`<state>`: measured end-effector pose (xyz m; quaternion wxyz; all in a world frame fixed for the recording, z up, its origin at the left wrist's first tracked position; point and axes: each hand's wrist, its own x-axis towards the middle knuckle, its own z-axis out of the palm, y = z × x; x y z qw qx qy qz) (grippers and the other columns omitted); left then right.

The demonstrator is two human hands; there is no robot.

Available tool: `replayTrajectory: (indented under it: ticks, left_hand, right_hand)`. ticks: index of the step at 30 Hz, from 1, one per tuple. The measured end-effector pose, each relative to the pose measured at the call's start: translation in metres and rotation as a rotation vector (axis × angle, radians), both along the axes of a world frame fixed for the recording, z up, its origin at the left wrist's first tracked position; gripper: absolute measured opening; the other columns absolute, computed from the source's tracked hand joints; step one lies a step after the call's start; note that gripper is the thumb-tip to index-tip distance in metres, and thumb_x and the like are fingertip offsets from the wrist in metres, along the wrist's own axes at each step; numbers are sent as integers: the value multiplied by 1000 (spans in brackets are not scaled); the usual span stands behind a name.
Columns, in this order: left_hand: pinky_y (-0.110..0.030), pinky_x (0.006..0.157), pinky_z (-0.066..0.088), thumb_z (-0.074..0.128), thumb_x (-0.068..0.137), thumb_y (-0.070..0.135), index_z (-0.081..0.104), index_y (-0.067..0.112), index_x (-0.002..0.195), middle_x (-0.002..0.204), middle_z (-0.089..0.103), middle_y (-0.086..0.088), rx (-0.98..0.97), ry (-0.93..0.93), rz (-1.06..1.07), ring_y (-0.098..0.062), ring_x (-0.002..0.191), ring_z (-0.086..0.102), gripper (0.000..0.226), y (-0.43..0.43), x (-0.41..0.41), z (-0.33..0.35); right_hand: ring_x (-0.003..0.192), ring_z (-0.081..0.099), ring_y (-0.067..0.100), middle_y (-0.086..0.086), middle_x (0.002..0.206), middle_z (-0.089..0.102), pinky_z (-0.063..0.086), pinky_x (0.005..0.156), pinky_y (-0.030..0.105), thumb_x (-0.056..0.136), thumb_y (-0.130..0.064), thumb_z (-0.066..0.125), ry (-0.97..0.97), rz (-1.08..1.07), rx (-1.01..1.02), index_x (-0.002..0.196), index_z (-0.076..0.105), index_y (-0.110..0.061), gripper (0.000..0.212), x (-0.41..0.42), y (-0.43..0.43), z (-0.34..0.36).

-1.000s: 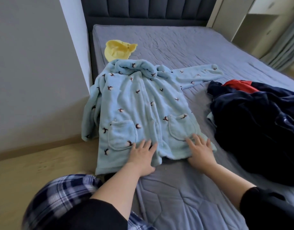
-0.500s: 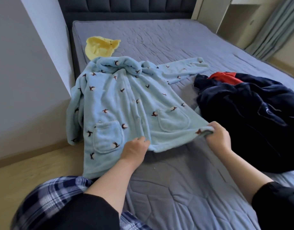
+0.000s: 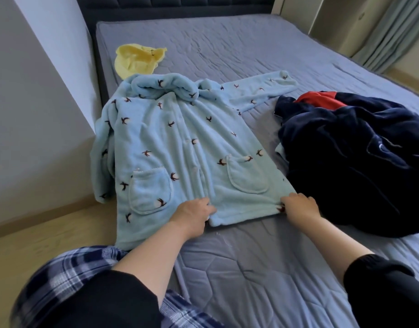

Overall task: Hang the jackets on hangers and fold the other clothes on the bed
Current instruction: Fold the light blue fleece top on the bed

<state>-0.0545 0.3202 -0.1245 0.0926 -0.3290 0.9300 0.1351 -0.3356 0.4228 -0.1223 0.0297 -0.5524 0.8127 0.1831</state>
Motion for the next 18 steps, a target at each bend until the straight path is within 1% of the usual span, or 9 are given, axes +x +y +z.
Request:
replayTrajectory:
  ticks: [2,4,5,7,9,11,14,16,18]
  left_hand:
    - [-31,96,39,49,82,3,38,28,143,135,44,1,172,-15,13,-22,125,44,67,-3,5,3]
    - [-33,101,39,52,80,2,32,25,144,138,40,0,251,4,80,-22,127,41,72,-3,11,6]
    - [-35,95,42,53,79,2,35,23,139,134,41,-2,250,30,137,-24,122,45,67,-3,14,6]
    - [-35,78,43,56,80,6,44,20,117,120,48,-4,215,33,253,-27,108,53,41,-5,19,9]
    - [-36,74,42,56,82,10,46,19,91,109,57,-9,255,-7,329,-30,101,56,15,-10,24,14]
    - [-35,76,44,55,84,11,52,13,80,102,62,-14,322,63,418,-31,99,58,5,-18,27,19]
    - [-33,63,39,53,84,8,59,0,82,86,62,-17,286,411,623,-29,82,56,10,-25,28,32]
    - [-33,56,34,53,84,10,57,1,78,72,58,-14,169,615,674,-28,71,50,12,-26,24,40]
    - [-32,59,37,57,85,17,61,5,78,75,60,-12,199,569,615,-28,74,54,14,-21,18,42]
  right_hand:
    - [110,52,24,2,115,58,37,87,35,90,-18,44,0,-36,153,108,59,-23,24,8,-14,9]
    - [108,51,26,4,113,54,38,86,35,86,-17,47,-11,103,6,109,58,-20,26,25,-24,9]
    - [105,51,27,5,110,53,38,85,35,84,-15,48,-96,160,-112,109,58,-18,27,37,-27,8]
    - [105,51,27,5,110,55,41,87,34,83,-14,50,-426,224,-260,114,59,-16,32,66,-29,5]
    - [106,50,25,4,114,55,43,90,33,84,-17,52,-646,307,-220,123,59,-19,40,91,-26,-3]
    - [106,48,25,3,116,53,42,90,33,86,-23,51,-580,437,-92,131,56,-24,45,107,-26,-16]
    - [106,45,26,4,115,51,38,87,31,87,-30,51,-450,464,10,135,52,-29,48,111,-33,-20]
    - [105,47,26,5,113,52,37,87,30,87,-29,52,-515,391,43,133,55,-29,46,112,-39,-18]
    - [106,51,25,7,114,56,38,89,28,87,-19,53,-642,284,59,128,60,-24,42,114,-43,-15]
